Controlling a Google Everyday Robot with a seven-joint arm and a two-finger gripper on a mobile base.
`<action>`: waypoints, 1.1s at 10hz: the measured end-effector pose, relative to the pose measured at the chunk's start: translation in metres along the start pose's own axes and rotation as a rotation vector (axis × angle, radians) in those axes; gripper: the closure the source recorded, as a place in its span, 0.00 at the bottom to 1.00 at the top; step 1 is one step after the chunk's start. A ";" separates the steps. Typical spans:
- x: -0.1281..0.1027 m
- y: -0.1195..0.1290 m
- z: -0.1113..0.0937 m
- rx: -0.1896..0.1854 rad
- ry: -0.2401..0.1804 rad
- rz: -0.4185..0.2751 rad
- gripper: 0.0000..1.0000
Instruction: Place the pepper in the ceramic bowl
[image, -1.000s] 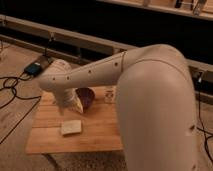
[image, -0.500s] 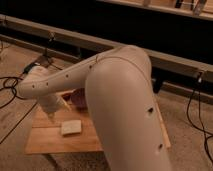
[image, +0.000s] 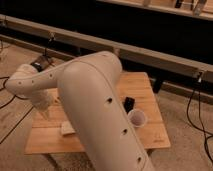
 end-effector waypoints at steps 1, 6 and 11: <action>-0.022 -0.004 0.002 0.024 -0.001 -0.103 0.35; -0.111 -0.033 0.026 0.071 -0.044 -0.437 0.35; -0.116 -0.039 0.015 0.026 -0.092 -0.459 0.35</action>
